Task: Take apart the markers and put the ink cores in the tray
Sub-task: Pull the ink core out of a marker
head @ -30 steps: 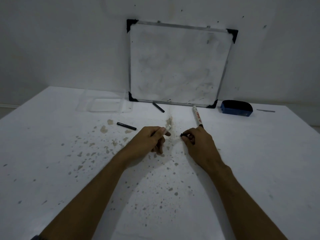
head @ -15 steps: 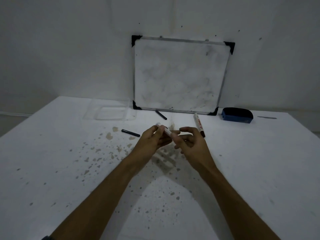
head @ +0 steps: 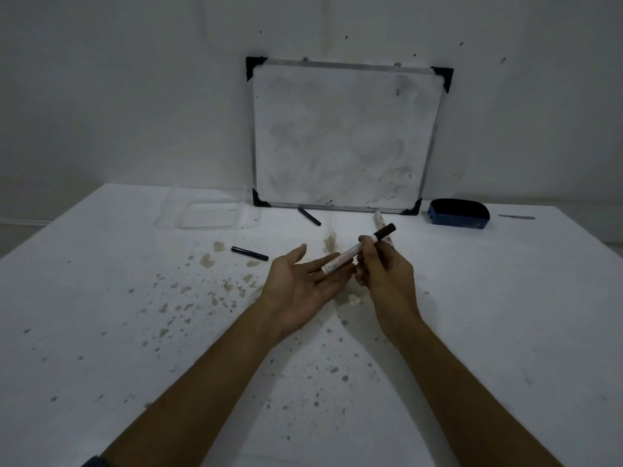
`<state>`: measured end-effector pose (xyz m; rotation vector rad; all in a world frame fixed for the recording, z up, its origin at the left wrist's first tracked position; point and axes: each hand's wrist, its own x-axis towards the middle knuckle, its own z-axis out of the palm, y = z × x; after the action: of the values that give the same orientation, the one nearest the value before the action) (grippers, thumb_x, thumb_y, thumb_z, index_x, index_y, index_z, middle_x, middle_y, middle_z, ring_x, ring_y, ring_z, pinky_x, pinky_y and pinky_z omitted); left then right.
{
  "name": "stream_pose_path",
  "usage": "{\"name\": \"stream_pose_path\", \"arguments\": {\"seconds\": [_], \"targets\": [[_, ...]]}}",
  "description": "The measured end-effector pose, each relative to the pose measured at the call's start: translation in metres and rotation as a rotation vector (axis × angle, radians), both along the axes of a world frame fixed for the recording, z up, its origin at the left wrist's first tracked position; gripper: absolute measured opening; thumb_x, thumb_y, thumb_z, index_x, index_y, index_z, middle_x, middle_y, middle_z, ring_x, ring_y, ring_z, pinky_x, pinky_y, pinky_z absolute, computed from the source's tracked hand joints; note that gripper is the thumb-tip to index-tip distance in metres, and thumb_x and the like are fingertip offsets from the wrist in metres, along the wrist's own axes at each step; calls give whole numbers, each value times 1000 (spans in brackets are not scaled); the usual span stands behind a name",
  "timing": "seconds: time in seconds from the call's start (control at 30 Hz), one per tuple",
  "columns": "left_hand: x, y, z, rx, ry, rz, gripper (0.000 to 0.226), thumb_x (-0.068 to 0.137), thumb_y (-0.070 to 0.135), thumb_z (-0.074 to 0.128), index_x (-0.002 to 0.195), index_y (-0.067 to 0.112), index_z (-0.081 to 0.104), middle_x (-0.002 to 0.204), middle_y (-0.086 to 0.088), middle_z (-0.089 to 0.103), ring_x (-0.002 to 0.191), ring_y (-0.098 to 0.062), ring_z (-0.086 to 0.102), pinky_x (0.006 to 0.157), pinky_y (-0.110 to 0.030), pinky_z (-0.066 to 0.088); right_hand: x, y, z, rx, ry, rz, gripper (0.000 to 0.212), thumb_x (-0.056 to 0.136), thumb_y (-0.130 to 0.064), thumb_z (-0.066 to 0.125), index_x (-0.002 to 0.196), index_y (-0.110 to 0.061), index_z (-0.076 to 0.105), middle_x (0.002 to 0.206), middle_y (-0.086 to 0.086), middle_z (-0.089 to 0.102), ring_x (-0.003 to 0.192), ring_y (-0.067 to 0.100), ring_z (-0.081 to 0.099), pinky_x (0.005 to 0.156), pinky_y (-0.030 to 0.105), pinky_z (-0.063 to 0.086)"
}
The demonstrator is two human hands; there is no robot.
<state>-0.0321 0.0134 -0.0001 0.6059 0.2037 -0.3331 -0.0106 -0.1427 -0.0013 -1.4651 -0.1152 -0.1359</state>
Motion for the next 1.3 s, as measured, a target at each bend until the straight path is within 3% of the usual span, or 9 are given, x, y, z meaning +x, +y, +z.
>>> {"name": "stream_pose_path", "arguments": {"seconds": [0.1,0.23,0.3,0.5,0.67,0.83,1.0,1.17,1.3], "targets": [[1,-1,-7,-166,56,-10,65,110,36,30,136,-19,54,136,-34,63,130,-40,62,117,-43,44,-12,9,7,-113,-208,-39,26,104,-35,52,106,-12,63,78,-9,65,69,3,61,66,20,52],[1,-4,-7,-143,84,-10,60,111,33,30,121,-9,72,105,-21,72,92,-26,71,104,-35,55,-21,20,0,-493,-302,67,23,104,-36,51,109,-16,62,89,-7,73,82,5,71,73,29,61],[1,-4,-5,-133,70,-7,58,111,32,30,125,-9,68,93,-22,74,80,-28,76,90,-38,62,-18,18,1,-476,-280,42,26,102,-38,52,108,-16,63,91,-5,74,84,6,72,77,33,61],[-1,-5,-1,-40,45,-22,46,109,24,42,122,-13,66,110,-27,76,90,-32,80,82,-40,66,-22,15,14,-301,-383,-81,9,104,-29,50,101,-28,59,80,-15,68,76,5,71,66,21,60],[3,6,7,434,-31,-132,36,107,32,49,104,2,70,65,-1,56,48,-11,45,43,-21,41,-16,12,12,-269,-328,-164,17,104,-33,53,102,-19,61,82,-5,65,71,20,66,63,42,62],[4,34,14,746,-314,-221,32,108,32,53,110,7,73,65,2,48,51,-10,31,47,-22,26,-9,0,14,135,-53,-46,25,102,-29,57,103,-6,68,72,-1,53,53,9,42,44,22,38],[-7,66,19,1045,-393,-182,27,106,28,58,117,14,79,80,2,66,63,-10,53,61,-22,44,-6,-12,10,258,57,-19,23,99,-20,63,109,0,69,83,10,70,56,17,57,48,28,49],[-18,89,20,1477,-383,-9,21,107,20,56,118,18,74,96,6,78,66,5,68,61,-11,51,-9,-19,8,-176,-62,-22,19,87,-18,78,101,-9,70,84,4,80,70,20,76,68,37,65],[-31,95,2,1485,-418,203,18,105,22,61,118,20,74,98,10,80,78,4,72,73,-15,53,-11,-1,-2,-735,-171,-7,30,91,-39,72,111,-17,68,99,-1,75,86,10,73,76,25,61]]}}
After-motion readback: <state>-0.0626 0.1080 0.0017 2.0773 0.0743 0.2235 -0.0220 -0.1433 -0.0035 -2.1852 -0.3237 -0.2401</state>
